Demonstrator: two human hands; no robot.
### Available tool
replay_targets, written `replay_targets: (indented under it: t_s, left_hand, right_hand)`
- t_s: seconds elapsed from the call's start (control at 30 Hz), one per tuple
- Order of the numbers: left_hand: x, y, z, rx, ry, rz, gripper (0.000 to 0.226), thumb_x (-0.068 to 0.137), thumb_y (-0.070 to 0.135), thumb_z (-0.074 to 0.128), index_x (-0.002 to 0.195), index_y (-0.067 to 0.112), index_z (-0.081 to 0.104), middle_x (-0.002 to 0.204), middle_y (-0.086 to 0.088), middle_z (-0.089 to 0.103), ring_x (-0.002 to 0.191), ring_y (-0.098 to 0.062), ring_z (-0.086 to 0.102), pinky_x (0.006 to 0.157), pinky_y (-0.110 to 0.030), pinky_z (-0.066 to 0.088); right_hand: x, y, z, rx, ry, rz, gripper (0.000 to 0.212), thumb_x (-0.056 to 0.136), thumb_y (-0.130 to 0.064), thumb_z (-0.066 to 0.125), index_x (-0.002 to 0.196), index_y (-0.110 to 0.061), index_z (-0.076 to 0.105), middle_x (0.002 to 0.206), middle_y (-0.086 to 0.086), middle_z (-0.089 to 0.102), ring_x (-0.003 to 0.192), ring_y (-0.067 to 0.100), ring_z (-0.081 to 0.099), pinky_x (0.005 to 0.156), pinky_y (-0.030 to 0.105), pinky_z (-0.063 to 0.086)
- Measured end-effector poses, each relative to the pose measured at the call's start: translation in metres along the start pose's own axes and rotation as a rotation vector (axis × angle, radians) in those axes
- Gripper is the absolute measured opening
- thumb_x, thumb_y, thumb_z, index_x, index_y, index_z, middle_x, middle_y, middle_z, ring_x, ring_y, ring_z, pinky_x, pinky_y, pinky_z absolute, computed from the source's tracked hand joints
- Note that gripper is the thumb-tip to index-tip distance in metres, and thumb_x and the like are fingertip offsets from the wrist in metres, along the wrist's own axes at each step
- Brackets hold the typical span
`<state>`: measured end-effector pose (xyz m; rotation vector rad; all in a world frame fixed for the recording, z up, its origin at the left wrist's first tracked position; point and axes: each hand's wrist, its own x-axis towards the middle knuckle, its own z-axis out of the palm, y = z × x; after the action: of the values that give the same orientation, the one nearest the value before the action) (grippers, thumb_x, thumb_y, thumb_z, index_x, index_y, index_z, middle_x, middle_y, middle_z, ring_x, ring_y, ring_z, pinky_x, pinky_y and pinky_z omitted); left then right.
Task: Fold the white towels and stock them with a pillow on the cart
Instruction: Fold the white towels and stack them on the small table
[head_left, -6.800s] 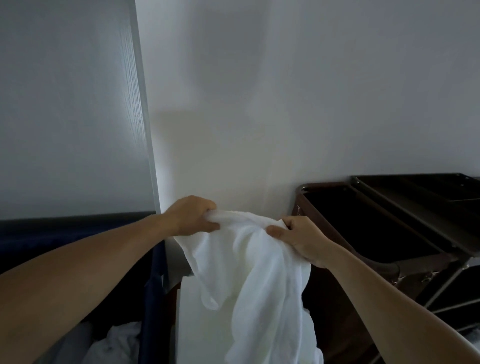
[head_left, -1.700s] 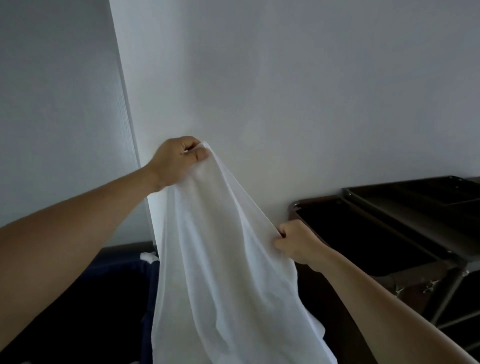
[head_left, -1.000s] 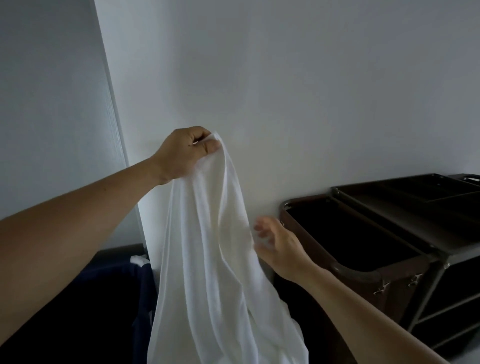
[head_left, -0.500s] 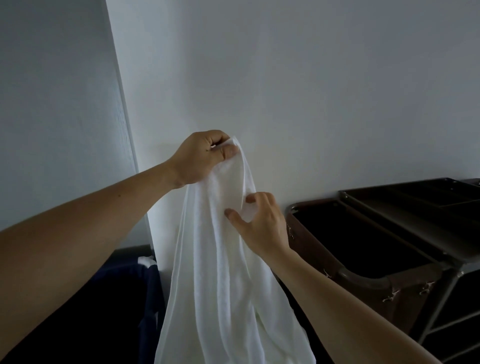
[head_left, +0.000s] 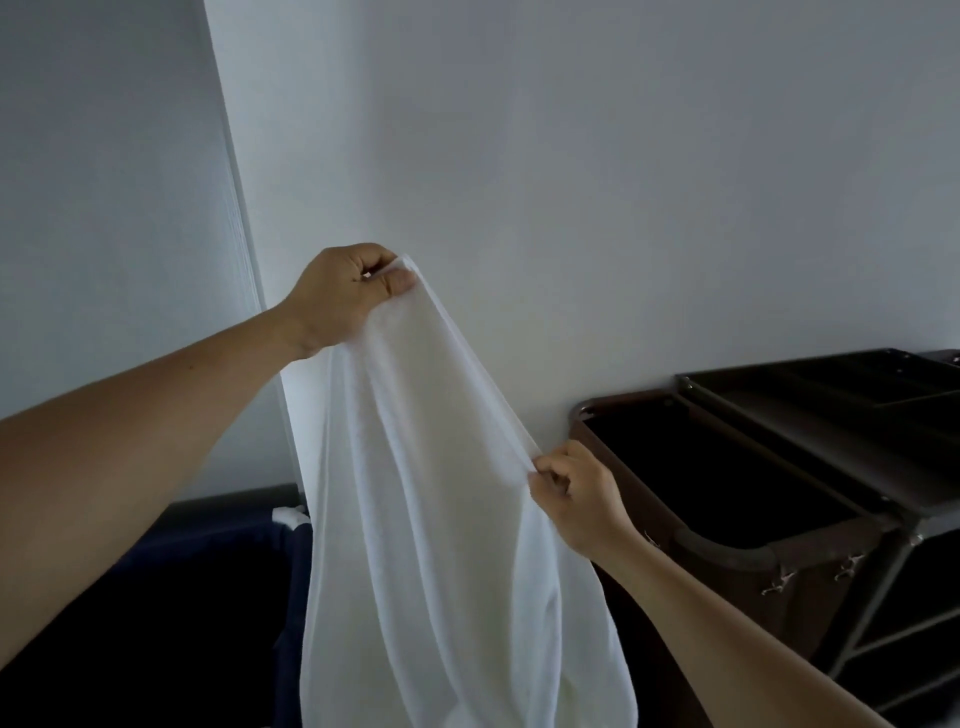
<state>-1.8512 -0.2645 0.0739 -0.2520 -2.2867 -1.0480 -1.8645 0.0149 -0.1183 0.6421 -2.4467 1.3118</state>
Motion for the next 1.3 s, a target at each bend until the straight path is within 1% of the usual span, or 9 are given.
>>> replay_targets:
  t_s: [0.17, 0.3, 0.53, 0.63, 0.83, 1.0, 1.13, 1.2, 1.3]
  left_hand:
    - [0.005, 0.0, 0.007, -0.02, 0.02, -0.016, 0.024, 0.092, 0.038, 0.069, 0.097, 0.015, 0.072, 0.093, -0.018, 0.067, 0.073, -0.014, 0.06, 0.068, -0.039, 0.056]
    - [0.01, -0.007, 0.006, -0.012, 0.033, -0.034, 0.023, 0.092, 0.039, 0.069, 0.095, 0.016, 0.072, 0.082, -0.001, 0.065, 0.067, -0.007, 0.059, 0.062, -0.025, 0.053]
    - [0.007, -0.019, 0.007, -0.049, 0.077, -0.028, 0.013, 0.094, 0.031, 0.068, 0.082, 0.024, 0.07, 0.061, 0.02, 0.062, 0.053, 0.006, 0.054, 0.052, -0.008, 0.042]
    - [0.01, -0.024, 0.003, -0.044, 0.128, -0.047, 0.015, 0.094, 0.029, 0.068, 0.085, 0.018, 0.071, 0.068, 0.011, 0.062, 0.052, 0.004, 0.053, 0.052, -0.008, 0.042]
    - [0.012, -0.031, 0.0, 0.051, 0.158, -0.074, 0.028, 0.095, 0.03, 0.067, 0.095, 0.003, 0.071, 0.082, -0.01, 0.061, 0.069, -0.016, 0.051, 0.056, -0.014, 0.04]
    - [0.01, -0.045, -0.013, 0.127, 0.254, -0.171, 0.035, 0.096, 0.029, 0.065, 0.088, -0.005, 0.066, 0.066, -0.008, 0.053, 0.046, -0.004, 0.047, 0.041, -0.006, 0.033]
    - [0.003, -0.066, -0.021, 0.284, 0.296, -0.251, 0.038, 0.095, 0.028, 0.064, 0.083, -0.007, 0.063, 0.064, -0.008, 0.051, 0.061, -0.019, 0.05, 0.048, -0.024, 0.035]
    - [-0.006, -0.075, -0.026, 0.323, 0.329, -0.282, 0.025, 0.093, 0.025, 0.065, 0.099, 0.0, 0.065, 0.072, -0.004, 0.055, 0.075, -0.023, 0.053, 0.059, -0.026, 0.038]
    - [-0.027, -0.077, -0.02, 0.325, 0.256, -0.32, 0.04, 0.092, 0.019, 0.067, 0.129, 0.018, 0.052, 0.081, -0.006, 0.059, 0.081, -0.026, 0.056, 0.074, -0.031, 0.041]
  right_hand:
    - [-0.018, 0.014, 0.01, -0.069, -0.029, 0.056, 0.037, 0.084, -0.011, 0.065, 0.055, -0.025, 0.046, 0.064, -0.007, 0.05, 0.058, 0.004, 0.05, 0.052, 0.015, 0.037]
    - [-0.029, 0.026, 0.009, -0.152, -0.045, 0.131, 0.019, 0.086, -0.012, 0.063, 0.067, -0.016, 0.06, 0.06, -0.002, 0.058, 0.052, 0.009, 0.051, 0.047, 0.015, 0.036]
    - [-0.04, 0.036, 0.0, -0.154, 0.064, 0.262, 0.024, 0.088, -0.015, 0.068, 0.086, -0.031, 0.051, 0.072, -0.01, 0.062, 0.058, 0.007, 0.059, 0.045, 0.008, 0.04]
    - [-0.043, 0.038, 0.0, -0.202, 0.03, 0.273, 0.025, 0.088, -0.016, 0.066, 0.1, -0.027, 0.048, 0.077, -0.011, 0.064, 0.062, 0.006, 0.061, 0.044, 0.011, 0.038]
    - [-0.042, 0.041, 0.008, -0.347, -0.041, 0.299, 0.006, 0.085, -0.019, 0.056, 0.083, -0.025, 0.056, 0.064, -0.005, 0.06, 0.055, 0.01, 0.056, 0.043, 0.015, 0.03]
    - [-0.042, 0.054, -0.001, -0.323, -0.001, 0.339, 0.022, 0.092, -0.02, 0.057, 0.074, -0.033, 0.057, 0.062, -0.011, 0.06, 0.053, 0.008, 0.058, 0.037, 0.012, 0.033]
    - [-0.03, 0.05, -0.022, -0.174, 0.05, 0.28, 0.016, 0.095, -0.016, 0.056, 0.09, -0.025, 0.068, 0.065, -0.012, 0.063, 0.058, 0.0, 0.061, 0.044, 0.01, 0.039]
    - [-0.019, 0.036, -0.035, -0.072, 0.093, 0.204, 0.016, 0.096, -0.016, 0.056, 0.091, -0.026, 0.067, 0.071, -0.013, 0.064, 0.067, -0.009, 0.06, 0.052, 0.006, 0.041]
    - [0.002, 0.006, -0.051, -0.068, 0.079, 0.079, 0.01, 0.098, -0.022, 0.056, 0.096, -0.028, 0.065, 0.08, -0.016, 0.064, 0.079, -0.017, 0.056, 0.064, 0.002, 0.04]
